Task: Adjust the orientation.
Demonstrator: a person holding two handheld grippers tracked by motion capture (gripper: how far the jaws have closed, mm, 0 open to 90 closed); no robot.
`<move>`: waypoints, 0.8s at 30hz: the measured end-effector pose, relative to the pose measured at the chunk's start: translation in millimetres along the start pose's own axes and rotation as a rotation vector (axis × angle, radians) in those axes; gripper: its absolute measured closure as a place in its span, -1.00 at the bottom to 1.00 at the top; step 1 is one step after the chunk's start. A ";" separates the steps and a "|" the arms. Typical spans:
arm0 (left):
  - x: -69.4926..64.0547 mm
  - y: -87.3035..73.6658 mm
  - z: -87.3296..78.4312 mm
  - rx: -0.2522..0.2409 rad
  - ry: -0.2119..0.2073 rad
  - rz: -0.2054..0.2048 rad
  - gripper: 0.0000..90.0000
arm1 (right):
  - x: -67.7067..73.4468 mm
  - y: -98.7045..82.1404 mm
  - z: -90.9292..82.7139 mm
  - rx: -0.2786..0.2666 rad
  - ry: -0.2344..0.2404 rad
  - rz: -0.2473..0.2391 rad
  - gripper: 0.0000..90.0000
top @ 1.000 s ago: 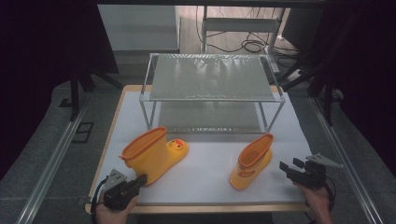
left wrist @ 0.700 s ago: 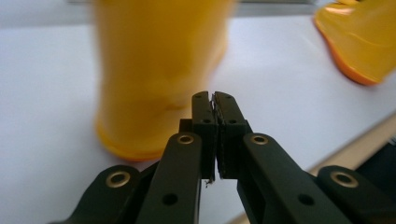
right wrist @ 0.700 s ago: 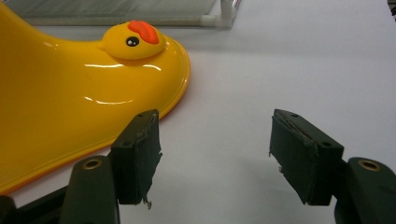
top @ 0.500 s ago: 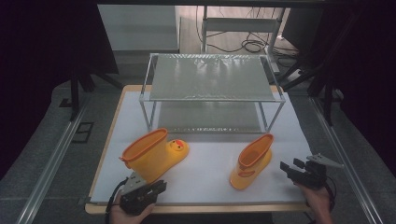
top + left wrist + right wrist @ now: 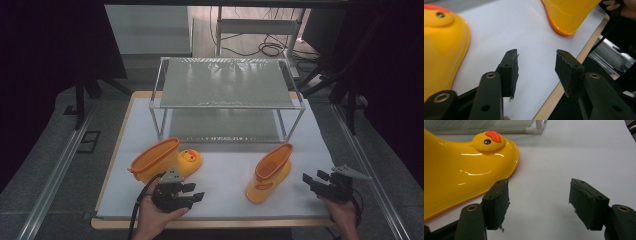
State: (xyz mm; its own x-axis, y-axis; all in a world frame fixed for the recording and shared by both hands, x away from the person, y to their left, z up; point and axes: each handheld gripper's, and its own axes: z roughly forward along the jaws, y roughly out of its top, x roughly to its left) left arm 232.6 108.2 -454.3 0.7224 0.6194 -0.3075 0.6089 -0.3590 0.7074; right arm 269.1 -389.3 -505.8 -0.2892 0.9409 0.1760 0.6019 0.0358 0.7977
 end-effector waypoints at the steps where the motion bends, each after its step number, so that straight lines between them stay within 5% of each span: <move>1: 0.4 2.6 1.2 0.002 -0.014 -0.002 0.14 | -0.2 -0.5 0.4 -0.001 0.000 0.002 -0.30; 8: 0.4 22.1 8.0 0.048 -0.122 0.002 0.10 | -1.3 -2.4 0.1 0.009 -0.003 0.004 -0.30; 13: -4.7 47.1 9.5 0.089 -0.171 0.012 0.09 | -2.7 -3.4 -0.4 0.011 -0.005 0.004 -0.30; 15: -6.9 64.1 8.8 0.106 -0.225 -0.006 0.10 | -3.2 -4.1 -0.1 0.011 -0.005 0.007 -0.30; 24: -26.0 118.6 5.7 0.148 -0.272 0.004 0.10 | -2.7 -4.1 0.8 0.024 -0.003 0.000 -0.30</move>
State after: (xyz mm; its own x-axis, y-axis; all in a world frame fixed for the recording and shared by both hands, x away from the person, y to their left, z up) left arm 287.8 45.5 -366.1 0.7741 0.4149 -0.4782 0.6324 -0.4712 0.6148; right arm 268.0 -391.7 -510.0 -0.2869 0.9420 0.1741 0.6193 0.0437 0.7839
